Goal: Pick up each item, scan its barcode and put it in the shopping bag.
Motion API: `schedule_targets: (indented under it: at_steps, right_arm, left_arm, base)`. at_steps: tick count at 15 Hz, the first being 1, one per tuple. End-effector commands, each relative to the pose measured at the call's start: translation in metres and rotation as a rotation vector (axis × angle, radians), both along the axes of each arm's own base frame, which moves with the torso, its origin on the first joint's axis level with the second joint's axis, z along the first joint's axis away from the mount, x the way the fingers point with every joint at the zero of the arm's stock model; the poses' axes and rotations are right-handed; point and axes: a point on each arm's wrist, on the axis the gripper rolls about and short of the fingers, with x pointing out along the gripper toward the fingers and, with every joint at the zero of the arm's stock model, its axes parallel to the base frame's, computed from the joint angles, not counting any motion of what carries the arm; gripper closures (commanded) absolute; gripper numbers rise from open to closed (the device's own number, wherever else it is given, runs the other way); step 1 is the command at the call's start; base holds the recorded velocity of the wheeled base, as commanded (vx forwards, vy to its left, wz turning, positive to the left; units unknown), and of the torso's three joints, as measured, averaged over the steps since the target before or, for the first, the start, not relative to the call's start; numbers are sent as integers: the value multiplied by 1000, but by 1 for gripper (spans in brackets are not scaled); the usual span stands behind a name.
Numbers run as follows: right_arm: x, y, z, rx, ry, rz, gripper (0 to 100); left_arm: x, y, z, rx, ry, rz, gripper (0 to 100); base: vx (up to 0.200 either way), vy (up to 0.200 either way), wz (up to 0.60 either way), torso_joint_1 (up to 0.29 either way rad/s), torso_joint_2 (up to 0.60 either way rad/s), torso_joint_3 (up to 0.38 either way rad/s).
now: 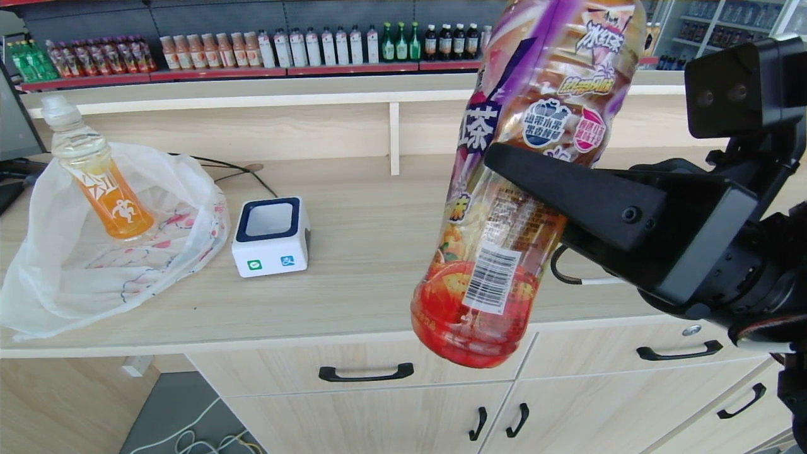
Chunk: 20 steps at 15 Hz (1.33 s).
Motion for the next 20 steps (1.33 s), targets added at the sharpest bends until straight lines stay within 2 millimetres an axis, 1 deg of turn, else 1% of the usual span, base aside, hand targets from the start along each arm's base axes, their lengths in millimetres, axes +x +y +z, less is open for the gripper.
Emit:
schedule_targets:
  at_steps: [1,4,7,9,10,13,15,16,17,20]
  right_arm:
    - [-2,-2,0,1,-1,-2,100]
    - [-2,-7,-13,-44,-41,-62,100]
    - [-5,-12,-21,-50,-50,-187,100]
    - [0,-12,-23,-39,-60,-363,100]
    - [1,-12,-23,-39,-65,-410,100]
    - [5,-13,-34,-86,-105,-607,100]
    - [8,-18,-39,-147,-175,-735,100]
    - [9,-18,-41,-158,-183,-750,100]
    - [10,-19,-41,-183,-205,-837,100]
    - [10,-22,-44,-219,-215,-935,100]
  left_arm:
    - [0,0,0,1,-1,1,0]
    - [0,0,0,1,-1,1,0]
    - [0,0,0,1,-1,-1,0]
    - [0,0,0,-1,-1,1,0]
    - [0,0,0,-1,-1,1,0]
    - [0,0,0,1,-1,1,0]
    - [0,0,0,1,-1,1,0]
    - [0,0,0,2,1,-1,0]
    - [0,0,0,2,1,-1,0]
    - [0,0,0,2,1,-1,0]
  base:
    - [0,0,0,0,0,0]
    - [0,0,0,0,0,0]
    - [0,0,0,0,0,0]
    - [0,0,0,0,0,0]
    - [0,0,0,0,0,0]
    - [0,0,0,0,0,0]
    - [0,0,0,0,0,0]
    - [0,0,0,0,0,0]
    - [0,0,0,0,0,0]
    - [0,0,0,0,0,0]
